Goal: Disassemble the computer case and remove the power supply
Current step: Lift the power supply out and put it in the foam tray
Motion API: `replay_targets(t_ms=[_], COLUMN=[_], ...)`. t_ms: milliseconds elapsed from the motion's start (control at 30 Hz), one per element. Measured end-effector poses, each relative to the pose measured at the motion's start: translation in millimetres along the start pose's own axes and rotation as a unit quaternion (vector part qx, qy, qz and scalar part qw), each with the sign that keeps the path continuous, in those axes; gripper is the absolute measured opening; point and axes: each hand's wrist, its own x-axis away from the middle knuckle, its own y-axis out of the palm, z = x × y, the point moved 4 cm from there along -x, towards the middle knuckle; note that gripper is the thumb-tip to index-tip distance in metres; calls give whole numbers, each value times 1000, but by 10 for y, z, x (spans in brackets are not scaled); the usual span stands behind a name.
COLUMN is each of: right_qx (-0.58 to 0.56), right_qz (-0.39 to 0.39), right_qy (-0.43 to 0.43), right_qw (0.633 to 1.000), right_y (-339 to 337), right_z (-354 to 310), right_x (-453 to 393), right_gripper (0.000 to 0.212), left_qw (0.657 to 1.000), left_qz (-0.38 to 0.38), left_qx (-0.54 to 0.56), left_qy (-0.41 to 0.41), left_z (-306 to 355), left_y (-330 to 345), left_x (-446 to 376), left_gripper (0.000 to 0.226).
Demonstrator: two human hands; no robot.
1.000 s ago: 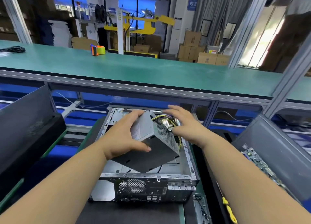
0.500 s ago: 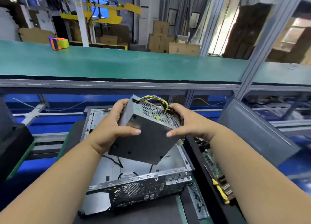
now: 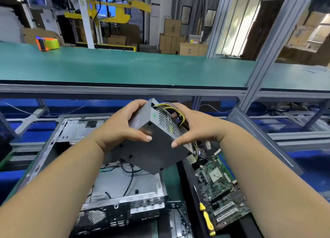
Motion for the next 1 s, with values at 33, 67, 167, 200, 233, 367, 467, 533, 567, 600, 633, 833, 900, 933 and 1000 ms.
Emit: replay_targets(t_ms=[33,67,167,200,233,367,467,533,567,600,633,833,900,933,1000], right_qx=[-6,-10,12,20,24,28,57,76,78,77,73,1,1,7,7], right_qz=[6,13,28,34,40,84,140,183,201,214,223,231,205,189,164], right_qy=[-10,-18,-27,-32,-35,-17,3,38,70,111,159,381,394,397,405], right_qw=[1000,1000,999,999,998,996,989,979,974,967,959,895,896,898,900], right_y=[-72,-157,-436,-516,-577,-650,-551,-456,-409,-359,-304,107,277,368,558], right_z=[44,85,186,220,261,537,756,901,983,1072,1163,1448,1483,1501,1537], right_x=[15,27,68,78,89,125,96,46,22,-2,-30,-295,-424,-487,-615], right_gripper=[114,113,113,109,105,95,86,77,76,78,84,100,105,108,111], left_qw=[1000,1000,999,999,999,997,998,994,988,981,974,955,956,956,953], left_qz=[3,8,13,14,17,19,17,51,82,111,128,114,126,135,152], left_qx=[1,11,46,49,52,63,20,-38,-78,-116,-147,-248,-239,-235,-235], left_qy=[-1,-2,-2,-2,-2,-29,-64,-91,-101,-108,-111,-117,-115,-114,-113], left_z=[37,71,160,179,183,58,-122,-232,-279,-323,-358,-481,-504,-515,-538], left_y=[31,65,218,278,340,519,570,560,543,524,518,549,489,452,364], left_x=[-76,-149,-346,-411,-476,-692,-796,-808,-792,-768,-738,-513,-424,-376,-270], left_gripper=[83,83,84,86,88,92,88,78,74,72,70,66,64,63,61])
